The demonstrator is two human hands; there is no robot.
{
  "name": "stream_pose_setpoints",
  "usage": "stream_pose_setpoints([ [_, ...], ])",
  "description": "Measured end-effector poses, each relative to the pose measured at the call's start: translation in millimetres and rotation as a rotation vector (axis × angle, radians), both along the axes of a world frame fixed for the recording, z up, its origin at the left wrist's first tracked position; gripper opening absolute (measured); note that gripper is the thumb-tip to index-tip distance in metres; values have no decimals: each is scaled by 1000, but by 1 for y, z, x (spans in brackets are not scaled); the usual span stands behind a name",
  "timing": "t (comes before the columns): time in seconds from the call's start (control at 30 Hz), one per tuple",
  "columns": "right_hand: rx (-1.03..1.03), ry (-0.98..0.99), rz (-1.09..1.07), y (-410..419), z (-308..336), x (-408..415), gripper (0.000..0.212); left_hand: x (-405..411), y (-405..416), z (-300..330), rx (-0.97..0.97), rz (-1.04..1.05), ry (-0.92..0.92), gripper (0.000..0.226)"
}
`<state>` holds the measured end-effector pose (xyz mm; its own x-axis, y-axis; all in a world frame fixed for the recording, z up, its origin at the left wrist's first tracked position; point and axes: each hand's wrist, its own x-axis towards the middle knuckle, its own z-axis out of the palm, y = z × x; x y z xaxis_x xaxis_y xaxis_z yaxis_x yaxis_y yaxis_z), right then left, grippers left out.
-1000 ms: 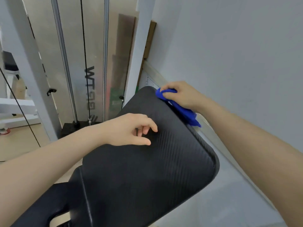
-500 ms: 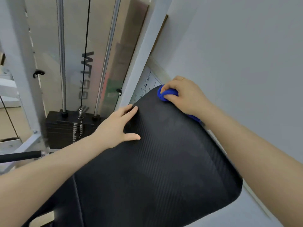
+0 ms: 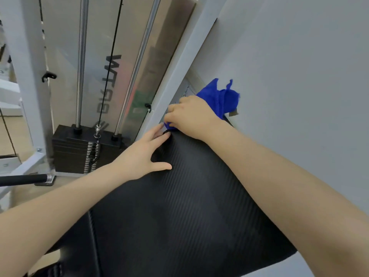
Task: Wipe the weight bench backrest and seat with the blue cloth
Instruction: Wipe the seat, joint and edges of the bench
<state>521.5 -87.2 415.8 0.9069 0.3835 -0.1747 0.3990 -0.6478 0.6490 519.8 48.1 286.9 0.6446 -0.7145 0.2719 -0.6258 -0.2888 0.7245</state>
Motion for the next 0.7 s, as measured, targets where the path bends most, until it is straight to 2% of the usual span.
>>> stream_pose_setpoints([
  [0.07,26,-76,-120,-8,9,2,33,5,8,-8,-22,31,24,83],
  [0.17,174,-259,-582,-21,22,2,44,14,28,-26,61,63,78,77],
  [0.2,189,-275,-628,-20,19,4,42,17,34,-32,116,26,111,78],
  [0.3,134,-331,-578,-4,-2,15,16,21,46,-48,269,-65,151,90],
  [0.37,101,-352,-485,10,-14,21,26,20,48,-59,292,-37,150,93],
  [0.47,168,-138,-307,49,-66,15,15,19,48,-75,192,99,209,90],
  [0.53,176,79,-217,76,-104,3,18,12,48,-84,144,189,257,84],
  [0.57,180,100,-180,78,-108,5,19,11,47,-86,146,213,272,84],
  [0.63,123,64,-211,64,-90,15,26,7,48,-87,174,226,310,90],
  [0.7,46,-65,-358,42,-68,26,34,5,54,-90,192,232,344,89],
])
